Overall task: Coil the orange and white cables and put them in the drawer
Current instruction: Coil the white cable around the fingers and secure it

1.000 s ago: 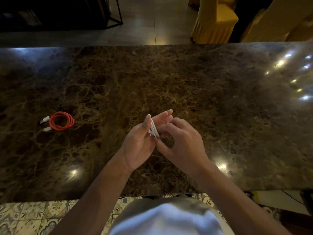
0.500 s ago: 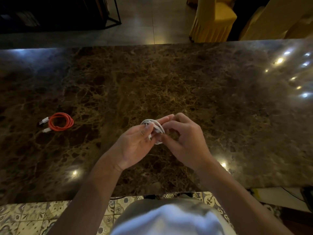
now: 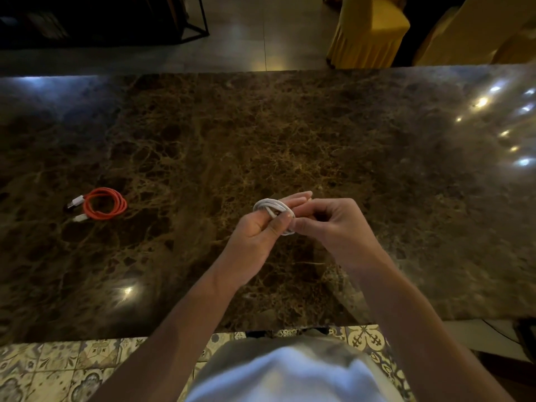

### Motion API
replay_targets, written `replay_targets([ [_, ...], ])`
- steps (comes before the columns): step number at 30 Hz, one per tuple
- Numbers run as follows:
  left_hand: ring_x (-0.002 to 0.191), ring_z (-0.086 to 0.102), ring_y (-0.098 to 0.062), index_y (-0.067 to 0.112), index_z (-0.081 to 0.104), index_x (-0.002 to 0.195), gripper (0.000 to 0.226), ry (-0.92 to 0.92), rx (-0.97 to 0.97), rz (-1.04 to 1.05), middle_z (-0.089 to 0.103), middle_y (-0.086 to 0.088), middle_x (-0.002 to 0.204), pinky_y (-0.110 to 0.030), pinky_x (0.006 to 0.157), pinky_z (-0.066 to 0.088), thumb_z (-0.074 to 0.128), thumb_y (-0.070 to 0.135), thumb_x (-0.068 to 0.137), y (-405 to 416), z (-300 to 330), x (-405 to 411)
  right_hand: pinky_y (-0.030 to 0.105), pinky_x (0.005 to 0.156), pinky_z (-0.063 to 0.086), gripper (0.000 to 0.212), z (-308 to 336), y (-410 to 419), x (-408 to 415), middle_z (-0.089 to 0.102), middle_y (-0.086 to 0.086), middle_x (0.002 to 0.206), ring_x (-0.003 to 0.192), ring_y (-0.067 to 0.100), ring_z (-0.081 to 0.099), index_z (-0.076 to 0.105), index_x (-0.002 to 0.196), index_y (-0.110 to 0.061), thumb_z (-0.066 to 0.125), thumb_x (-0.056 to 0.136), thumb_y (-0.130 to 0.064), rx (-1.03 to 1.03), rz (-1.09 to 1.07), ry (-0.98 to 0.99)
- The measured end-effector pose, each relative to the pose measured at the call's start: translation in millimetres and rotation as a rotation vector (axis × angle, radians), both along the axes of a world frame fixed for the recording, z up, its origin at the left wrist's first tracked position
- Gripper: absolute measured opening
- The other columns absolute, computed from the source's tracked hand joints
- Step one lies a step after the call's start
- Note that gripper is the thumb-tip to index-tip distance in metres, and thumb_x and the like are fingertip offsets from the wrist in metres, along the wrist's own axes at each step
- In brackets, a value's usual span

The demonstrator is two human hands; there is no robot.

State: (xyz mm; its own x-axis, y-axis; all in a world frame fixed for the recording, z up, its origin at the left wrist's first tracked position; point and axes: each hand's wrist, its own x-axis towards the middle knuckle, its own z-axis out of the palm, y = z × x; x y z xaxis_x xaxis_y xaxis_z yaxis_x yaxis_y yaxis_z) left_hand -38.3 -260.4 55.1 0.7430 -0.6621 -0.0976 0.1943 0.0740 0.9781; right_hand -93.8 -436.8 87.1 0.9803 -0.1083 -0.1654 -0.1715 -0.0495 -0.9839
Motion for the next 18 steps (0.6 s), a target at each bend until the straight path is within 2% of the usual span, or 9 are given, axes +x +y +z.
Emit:
replay_targets([
  [2,0.146,0.049,-0.027,0.002,0.065,0.132,0.038,0.035,-0.026,-0.001,0.058,-0.010,0.151,-0.053,0.122,0.035,0.047,0.024,0.107,4,0,-1,0.025,0.055,0.047,0.013,8,-8,-2,0.071,0.005,0.074,0.057,0.015,0.061,0.083,0.098,-0.013,0.074,0.091,-0.021,-0.017,0.168,0.053],
  [4,0.141,0.054,-0.027,0.006,0.071,0.126,0.035,0.153,-0.100,-0.021,0.062,-0.010,0.147,-0.044,0.117,0.043,0.047,0.021,0.106,7,5,0,0.024,0.047,0.040,0.018,13,-15,-1,0.071,0.002,0.071,0.050,0.012,0.053,0.082,0.091,-0.017,0.069,0.096,-0.028,-0.071,0.135,0.004],
  [6,0.135,0.059,-0.033,0.004,0.075,0.113,0.032,0.249,-0.176,-0.041,0.064,-0.015,0.143,-0.039,0.112,0.047,0.047,0.017,0.104,9,9,-2,0.027,0.051,0.041,0.022,11,-23,7,0.071,0.002,0.071,0.053,0.011,0.055,0.079,0.087,-0.010,0.067,0.101,-0.022,-0.038,-0.157,-0.097],
  [7,0.134,0.060,-0.038,0.002,0.074,0.110,0.031,0.273,-0.211,-0.076,0.064,-0.019,0.142,-0.040,0.112,0.047,0.048,0.018,0.104,10,10,-4,0.029,0.056,0.045,0.020,8,-26,13,0.072,0.002,0.075,0.060,0.011,0.060,0.078,0.090,-0.010,0.066,0.100,-0.022,0.025,-0.249,-0.114],
  [8,0.133,0.059,-0.042,0.000,0.072,0.109,0.031,0.295,-0.251,-0.140,0.064,-0.022,0.140,-0.042,0.113,0.046,0.049,0.020,0.104,10,11,-6,0.030,0.064,0.050,0.018,7,-26,19,0.074,0.003,0.085,0.071,0.011,0.065,0.077,0.098,-0.011,0.065,0.098,-0.024,0.084,-0.235,-0.093],
  [10,0.131,0.059,-0.046,-0.003,0.069,0.110,0.030,0.363,-0.367,-0.312,0.064,-0.026,0.136,-0.043,0.114,0.044,0.051,0.022,0.106,10,14,-11,0.033,0.079,0.054,0.026,-1,-14,25,0.075,0.009,0.104,0.090,0.019,0.068,0.074,0.110,-0.010,0.060,0.098,-0.029,0.179,0.044,0.005],
  [12,0.127,0.060,-0.046,-0.004,0.067,0.111,0.029,0.426,-0.469,-0.413,0.064,-0.027,0.133,-0.044,0.114,0.045,0.053,0.021,0.107,10,16,-12,0.040,0.076,0.049,0.036,-10,3,25,0.064,0.027,0.100,0.088,0.038,0.057,0.068,0.107,-0.002,0.060,0.100,-0.036,0.285,0.324,0.093],
  [16,0.125,0.064,-0.040,-0.004,0.069,0.113,0.030,0.479,-0.537,-0.429,0.065,-0.027,0.131,-0.039,0.111,0.048,0.054,0.022,0.107,15,20,-12,0.040,0.063,0.034,0.049,-16,20,20,0.040,0.050,0.082,0.078,0.050,0.040,0.063,0.089,-0.005,0.064,0.096,-0.053,0.504,0.412,0.142],
  [18,0.123,0.065,-0.039,-0.002,0.072,0.114,0.031,0.503,-0.515,-0.391,0.066,-0.027,0.130,-0.038,0.110,0.050,0.058,0.025,0.106,18,17,-11,0.038,0.062,0.037,0.047,-15,19,18,0.042,0.043,0.077,0.072,0.043,0.040,0.066,0.086,-0.012,0.065,0.094,-0.059,0.524,0.439,0.109],
])
